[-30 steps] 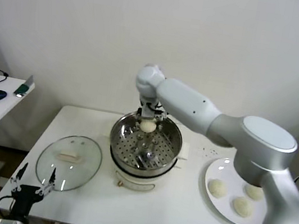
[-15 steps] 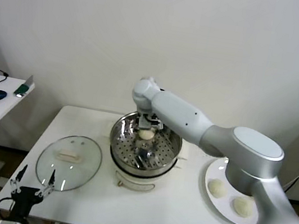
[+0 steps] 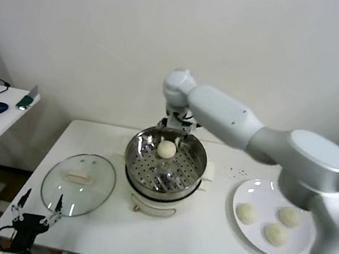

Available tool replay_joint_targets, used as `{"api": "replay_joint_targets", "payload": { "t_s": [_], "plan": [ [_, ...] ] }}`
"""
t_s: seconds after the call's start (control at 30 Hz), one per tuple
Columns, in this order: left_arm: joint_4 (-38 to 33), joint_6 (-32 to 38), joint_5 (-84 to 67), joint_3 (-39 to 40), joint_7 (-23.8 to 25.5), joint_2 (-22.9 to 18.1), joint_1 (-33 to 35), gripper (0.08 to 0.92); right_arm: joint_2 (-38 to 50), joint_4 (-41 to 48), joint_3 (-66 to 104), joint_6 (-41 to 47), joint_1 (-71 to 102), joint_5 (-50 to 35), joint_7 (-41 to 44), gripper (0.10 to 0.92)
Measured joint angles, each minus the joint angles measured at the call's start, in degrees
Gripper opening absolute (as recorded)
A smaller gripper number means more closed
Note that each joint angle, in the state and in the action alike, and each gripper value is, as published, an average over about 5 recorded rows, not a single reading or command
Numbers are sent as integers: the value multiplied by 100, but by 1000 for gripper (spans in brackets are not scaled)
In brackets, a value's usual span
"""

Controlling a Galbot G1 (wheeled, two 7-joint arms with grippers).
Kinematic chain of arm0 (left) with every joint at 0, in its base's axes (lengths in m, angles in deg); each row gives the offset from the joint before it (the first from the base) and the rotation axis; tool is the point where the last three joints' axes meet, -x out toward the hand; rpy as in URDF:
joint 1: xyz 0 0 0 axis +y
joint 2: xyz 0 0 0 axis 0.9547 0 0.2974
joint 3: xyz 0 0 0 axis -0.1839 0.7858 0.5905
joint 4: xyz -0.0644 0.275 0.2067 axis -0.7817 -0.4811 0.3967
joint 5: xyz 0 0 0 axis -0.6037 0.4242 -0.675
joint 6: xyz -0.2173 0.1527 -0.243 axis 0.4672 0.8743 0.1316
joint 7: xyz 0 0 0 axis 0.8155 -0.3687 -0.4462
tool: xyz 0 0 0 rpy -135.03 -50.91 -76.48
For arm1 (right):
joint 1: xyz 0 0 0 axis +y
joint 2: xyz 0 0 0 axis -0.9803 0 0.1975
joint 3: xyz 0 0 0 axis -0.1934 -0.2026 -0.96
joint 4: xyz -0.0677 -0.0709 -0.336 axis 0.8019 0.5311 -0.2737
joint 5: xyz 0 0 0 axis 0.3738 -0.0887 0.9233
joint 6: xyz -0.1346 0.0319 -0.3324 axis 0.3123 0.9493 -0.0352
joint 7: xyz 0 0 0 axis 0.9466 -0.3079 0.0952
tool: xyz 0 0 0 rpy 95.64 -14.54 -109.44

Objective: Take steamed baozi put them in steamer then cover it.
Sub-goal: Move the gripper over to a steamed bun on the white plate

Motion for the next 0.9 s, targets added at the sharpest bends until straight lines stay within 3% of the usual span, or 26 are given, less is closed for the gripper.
{"api": "replay_joint_targets", "payload": {
  "t_s": [0.23, 0.43, 0.63, 0.9],
  "plan": [
    [-66, -35, 58, 42, 21, 4, -5, 823, 1142, -738, -959, 1795, -705, -1933, -386, 823],
    [-104, -55, 123, 80, 29, -1, -3, 823, 2243, -1386, -1462, 3095, -925, -2929, -613, 823],
    [-117, -58, 184, 115, 27, -44, 26, 823, 3228, -1878, -1567, 3923, -665, -3252, -695, 823],
    [-146, -32, 214, 72, 14, -72, 126, 823, 4012, -2017, -1142, 4346, 351, -2943, -677, 823]
  ]
}}
